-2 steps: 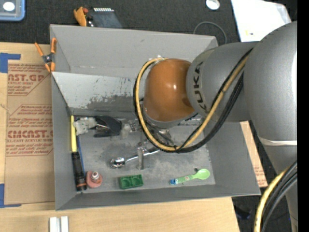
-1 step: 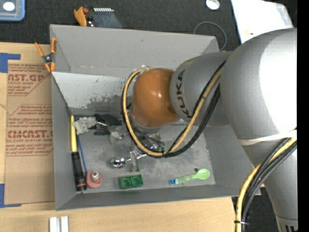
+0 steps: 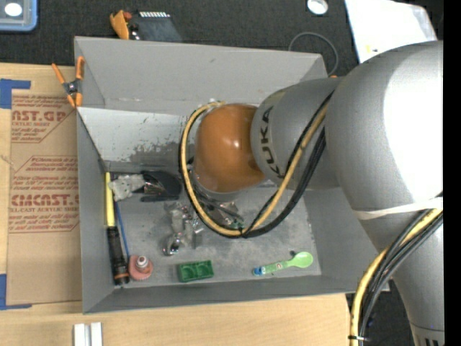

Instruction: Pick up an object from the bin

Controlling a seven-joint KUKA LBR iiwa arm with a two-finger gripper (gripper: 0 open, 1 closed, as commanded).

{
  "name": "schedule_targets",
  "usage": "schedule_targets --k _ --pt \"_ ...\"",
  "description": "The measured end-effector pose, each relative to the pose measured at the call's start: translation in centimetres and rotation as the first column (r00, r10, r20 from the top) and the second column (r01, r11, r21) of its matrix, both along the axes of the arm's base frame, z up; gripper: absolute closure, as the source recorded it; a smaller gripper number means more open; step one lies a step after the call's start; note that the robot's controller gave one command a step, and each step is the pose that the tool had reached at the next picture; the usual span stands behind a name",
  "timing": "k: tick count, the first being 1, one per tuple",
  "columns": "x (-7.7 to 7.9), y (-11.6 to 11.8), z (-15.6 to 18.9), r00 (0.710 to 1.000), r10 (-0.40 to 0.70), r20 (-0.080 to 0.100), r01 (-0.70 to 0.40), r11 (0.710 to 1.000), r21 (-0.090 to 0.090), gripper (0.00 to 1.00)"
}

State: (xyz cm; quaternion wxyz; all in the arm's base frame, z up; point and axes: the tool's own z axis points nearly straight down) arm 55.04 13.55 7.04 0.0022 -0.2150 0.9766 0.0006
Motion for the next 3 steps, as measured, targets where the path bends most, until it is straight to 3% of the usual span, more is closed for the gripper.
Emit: schedule_targets --k 3 --pt "-0.1 0.0 2.3 1.0 0.0 0.0 0.0 1.0 0.0 1.0"
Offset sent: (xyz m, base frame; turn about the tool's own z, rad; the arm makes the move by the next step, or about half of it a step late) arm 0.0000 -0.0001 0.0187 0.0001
